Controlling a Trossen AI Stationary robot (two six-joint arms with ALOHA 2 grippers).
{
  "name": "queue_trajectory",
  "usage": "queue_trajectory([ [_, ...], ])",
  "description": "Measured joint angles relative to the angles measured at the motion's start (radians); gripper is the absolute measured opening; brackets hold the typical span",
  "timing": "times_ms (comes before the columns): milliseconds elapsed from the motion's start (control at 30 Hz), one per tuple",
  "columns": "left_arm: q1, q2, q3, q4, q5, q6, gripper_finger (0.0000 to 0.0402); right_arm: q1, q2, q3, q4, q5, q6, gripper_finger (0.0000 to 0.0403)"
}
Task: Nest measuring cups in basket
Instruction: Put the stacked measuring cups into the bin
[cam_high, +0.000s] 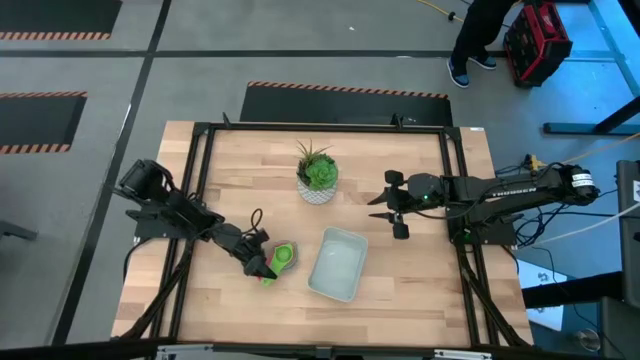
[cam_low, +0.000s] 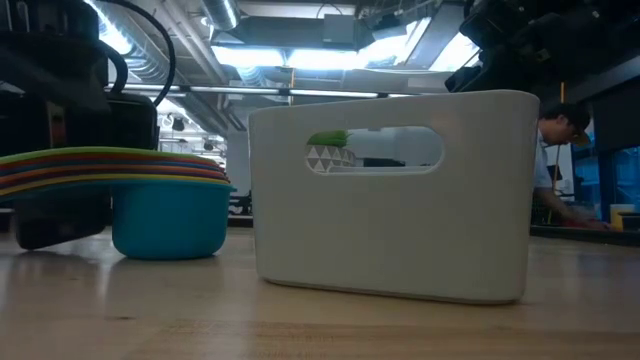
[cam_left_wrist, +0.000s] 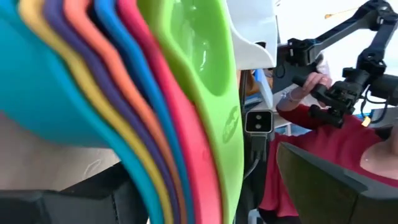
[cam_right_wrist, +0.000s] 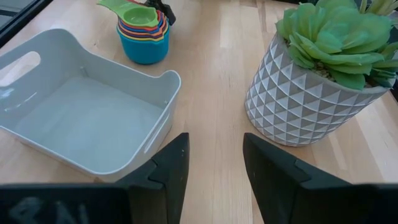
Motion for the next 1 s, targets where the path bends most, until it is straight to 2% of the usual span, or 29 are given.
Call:
queue_trajectory([
  [1000,-0.001,0.021,0.018,0.017,-0.026,-0.001,0.0306,0.000,0.000,0.000,0.000,0.000,0.000,0.0156],
])
